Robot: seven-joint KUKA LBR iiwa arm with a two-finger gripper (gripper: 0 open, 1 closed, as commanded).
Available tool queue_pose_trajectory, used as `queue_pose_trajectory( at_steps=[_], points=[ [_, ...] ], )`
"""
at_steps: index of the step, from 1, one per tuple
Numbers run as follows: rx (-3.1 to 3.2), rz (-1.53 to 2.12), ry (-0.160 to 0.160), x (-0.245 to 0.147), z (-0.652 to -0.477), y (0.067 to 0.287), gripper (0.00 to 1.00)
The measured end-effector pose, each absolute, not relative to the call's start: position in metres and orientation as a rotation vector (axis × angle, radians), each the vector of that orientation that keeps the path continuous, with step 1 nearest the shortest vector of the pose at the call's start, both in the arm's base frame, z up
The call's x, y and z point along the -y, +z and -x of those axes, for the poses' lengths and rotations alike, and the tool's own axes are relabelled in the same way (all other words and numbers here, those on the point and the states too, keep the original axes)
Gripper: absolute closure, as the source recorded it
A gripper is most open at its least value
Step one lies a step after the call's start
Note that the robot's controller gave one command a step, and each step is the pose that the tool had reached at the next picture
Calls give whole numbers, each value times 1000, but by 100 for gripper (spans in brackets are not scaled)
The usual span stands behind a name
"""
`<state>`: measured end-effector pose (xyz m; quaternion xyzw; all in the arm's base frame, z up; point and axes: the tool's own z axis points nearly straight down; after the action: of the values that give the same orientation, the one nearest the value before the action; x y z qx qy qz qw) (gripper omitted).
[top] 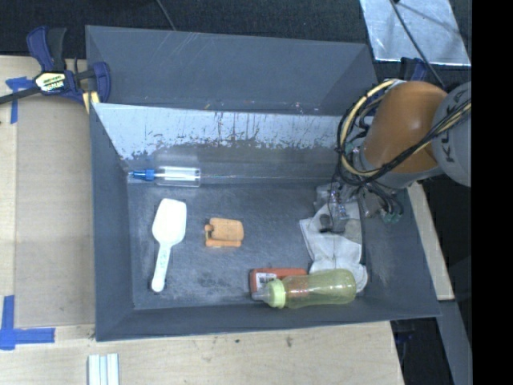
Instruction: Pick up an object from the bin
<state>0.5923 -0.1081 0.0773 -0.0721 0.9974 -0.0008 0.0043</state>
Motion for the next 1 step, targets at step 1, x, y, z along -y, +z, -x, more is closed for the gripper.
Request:
queue_pose_trajectory(
  at_steps=[1],
  points=[
    [-3125, 227, -3, 108, -592, 77, 100]
  ],
)
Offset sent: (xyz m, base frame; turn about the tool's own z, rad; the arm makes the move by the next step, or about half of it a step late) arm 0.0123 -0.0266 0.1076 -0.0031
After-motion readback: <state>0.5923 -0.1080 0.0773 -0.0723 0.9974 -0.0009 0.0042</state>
